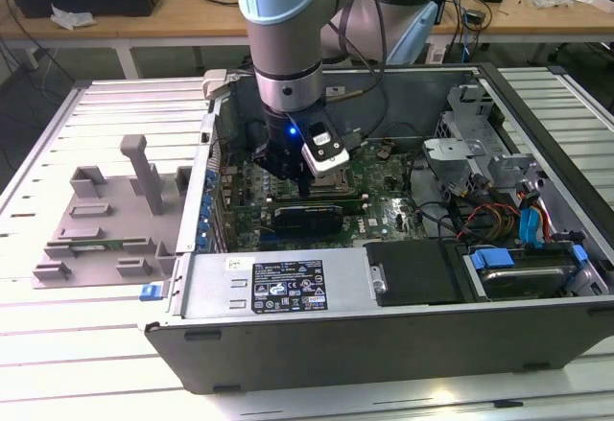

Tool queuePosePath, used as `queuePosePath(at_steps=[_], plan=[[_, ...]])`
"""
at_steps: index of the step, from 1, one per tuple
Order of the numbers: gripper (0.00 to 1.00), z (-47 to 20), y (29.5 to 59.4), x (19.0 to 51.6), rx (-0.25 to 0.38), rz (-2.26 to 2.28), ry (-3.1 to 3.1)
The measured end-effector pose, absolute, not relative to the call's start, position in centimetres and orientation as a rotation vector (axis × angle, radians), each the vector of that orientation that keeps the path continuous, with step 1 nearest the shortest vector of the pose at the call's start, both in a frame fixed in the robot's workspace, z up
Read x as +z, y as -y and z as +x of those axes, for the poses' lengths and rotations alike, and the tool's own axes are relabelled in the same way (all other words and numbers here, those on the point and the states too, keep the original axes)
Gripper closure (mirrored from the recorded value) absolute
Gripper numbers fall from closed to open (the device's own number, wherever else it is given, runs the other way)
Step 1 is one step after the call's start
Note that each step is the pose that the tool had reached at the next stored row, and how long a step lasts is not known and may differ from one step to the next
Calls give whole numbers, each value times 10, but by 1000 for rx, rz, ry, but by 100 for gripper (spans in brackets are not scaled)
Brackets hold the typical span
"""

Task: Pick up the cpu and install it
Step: 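Install the second cpu locking lever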

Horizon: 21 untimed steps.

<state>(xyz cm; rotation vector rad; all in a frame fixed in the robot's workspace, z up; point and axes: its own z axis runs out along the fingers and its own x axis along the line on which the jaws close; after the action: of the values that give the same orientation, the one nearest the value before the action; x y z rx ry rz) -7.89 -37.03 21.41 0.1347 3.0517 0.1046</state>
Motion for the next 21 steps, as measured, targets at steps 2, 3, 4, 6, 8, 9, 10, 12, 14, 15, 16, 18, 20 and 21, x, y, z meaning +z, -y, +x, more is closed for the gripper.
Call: queuePosePath(at_steps=[2,3,4,6,8,9,10,12,14,15,16,18,20,21], plan=[[89,-82,373,213,135,136,-3051],[89,-83,374,213,143,136,-3050],[89,-84,375,212,154,137,-3050],[89,-85,377,211,176,138,-3049],[89,-86,378,211,217,138,-3047],[89,-86,379,211,230,138,-3046],[89,-86,380,210,243,138,-3046],[89,-86,381,208,249,138,-3045],[89,-86,382,207,252,138,-3045],[89,-86,384,206,254,138,-3045],[89,-86,385,206,254,138,-3045],[89,-86,386,205,256,138,-3045],[89,-86,386,203,272,137,-3044],[89,-86,386,203,279,137,-3044]])
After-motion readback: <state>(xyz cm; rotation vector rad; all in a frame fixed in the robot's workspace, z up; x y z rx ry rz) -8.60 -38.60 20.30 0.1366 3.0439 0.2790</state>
